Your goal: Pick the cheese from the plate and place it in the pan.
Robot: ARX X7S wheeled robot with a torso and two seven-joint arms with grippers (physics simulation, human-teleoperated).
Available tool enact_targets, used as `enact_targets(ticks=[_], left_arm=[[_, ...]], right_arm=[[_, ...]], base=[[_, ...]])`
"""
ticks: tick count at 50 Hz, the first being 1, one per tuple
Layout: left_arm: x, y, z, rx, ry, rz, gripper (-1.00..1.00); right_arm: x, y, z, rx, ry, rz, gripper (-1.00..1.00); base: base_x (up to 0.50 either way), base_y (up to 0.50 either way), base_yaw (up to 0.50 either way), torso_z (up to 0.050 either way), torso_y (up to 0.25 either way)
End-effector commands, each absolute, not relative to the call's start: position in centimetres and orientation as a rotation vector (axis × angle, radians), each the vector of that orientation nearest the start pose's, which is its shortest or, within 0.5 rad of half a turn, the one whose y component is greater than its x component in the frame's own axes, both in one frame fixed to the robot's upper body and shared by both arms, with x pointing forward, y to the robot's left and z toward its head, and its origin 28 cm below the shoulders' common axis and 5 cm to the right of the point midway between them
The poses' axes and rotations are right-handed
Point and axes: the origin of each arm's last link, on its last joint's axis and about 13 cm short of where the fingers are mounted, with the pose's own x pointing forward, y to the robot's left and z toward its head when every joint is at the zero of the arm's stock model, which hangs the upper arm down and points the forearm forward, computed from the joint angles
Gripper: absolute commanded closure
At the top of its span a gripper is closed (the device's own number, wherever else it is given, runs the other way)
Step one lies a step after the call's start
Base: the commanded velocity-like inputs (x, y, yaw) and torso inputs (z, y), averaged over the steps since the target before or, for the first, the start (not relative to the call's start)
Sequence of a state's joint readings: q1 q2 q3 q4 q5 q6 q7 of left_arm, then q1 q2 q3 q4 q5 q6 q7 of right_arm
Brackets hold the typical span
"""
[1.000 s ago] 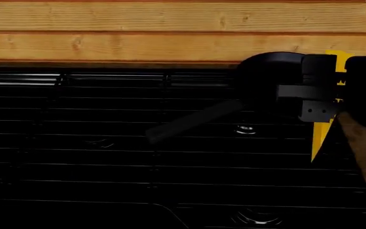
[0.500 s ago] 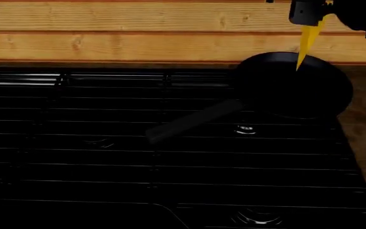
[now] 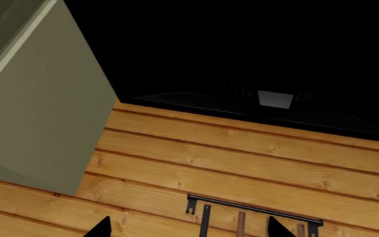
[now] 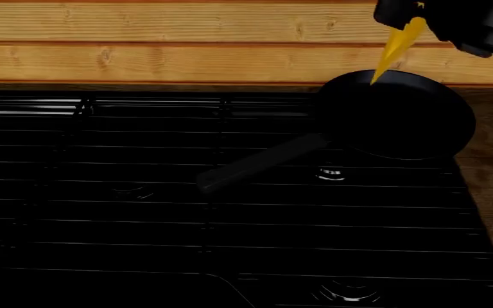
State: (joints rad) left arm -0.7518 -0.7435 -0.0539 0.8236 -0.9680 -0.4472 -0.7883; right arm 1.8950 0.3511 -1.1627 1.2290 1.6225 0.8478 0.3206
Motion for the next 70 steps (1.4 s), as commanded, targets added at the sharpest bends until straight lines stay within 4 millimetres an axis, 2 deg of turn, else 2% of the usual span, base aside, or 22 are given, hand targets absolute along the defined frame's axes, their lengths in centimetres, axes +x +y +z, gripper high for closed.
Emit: enact_targets(ticks=[1, 14, 21, 34, 59, 70], left_arm=[[19.3, 26.1, 31.4, -0.167, -0.862, 0.135, -1.0], [19.1, 26.1, 31.4, -0.166, -0.864, 0.139, -1.0], [19.1, 26.3, 31.3, -0.169, -0.864, 0.145, -1.0], [18.9, 26.2, 31.1, -0.161, -0.864, 0.145, -1.0], [19.3, 26.3, 31.2, -0.147, -0.862, 0.165, -1.0], [19.6, 26.2, 31.0, -0.143, -0.857, 0.166, -1.0]], right_arm=[[39.5, -16.3, 35.0, 0.404, 0.462, -0.093, 1.0], [40.3, -15.8, 33.0, 0.584, 0.491, -0.118, 1.0], [41.0, -16.1, 32.0, 0.709, 0.463, -0.203, 1.0], [41.7, -16.1, 29.9, 0.761, 0.435, -0.293, 1.0], [42.3, -16.4, 27.6, 0.87, 0.4, -0.362, 1.0], [42.5, -16.4, 28.0, 0.911, 0.341, -0.37, 1.0]], base=[[0.0, 0.0, 0.0, 0.0, 0.0], [0.0, 0.0, 0.0, 0.0, 0.0], [0.0, 0.0, 0.0, 0.0, 0.0], [0.0, 0.0, 0.0, 0.0, 0.0], [0.0, 0.0, 0.0, 0.0, 0.0], [0.0, 0.0, 0.0, 0.0, 0.0]])
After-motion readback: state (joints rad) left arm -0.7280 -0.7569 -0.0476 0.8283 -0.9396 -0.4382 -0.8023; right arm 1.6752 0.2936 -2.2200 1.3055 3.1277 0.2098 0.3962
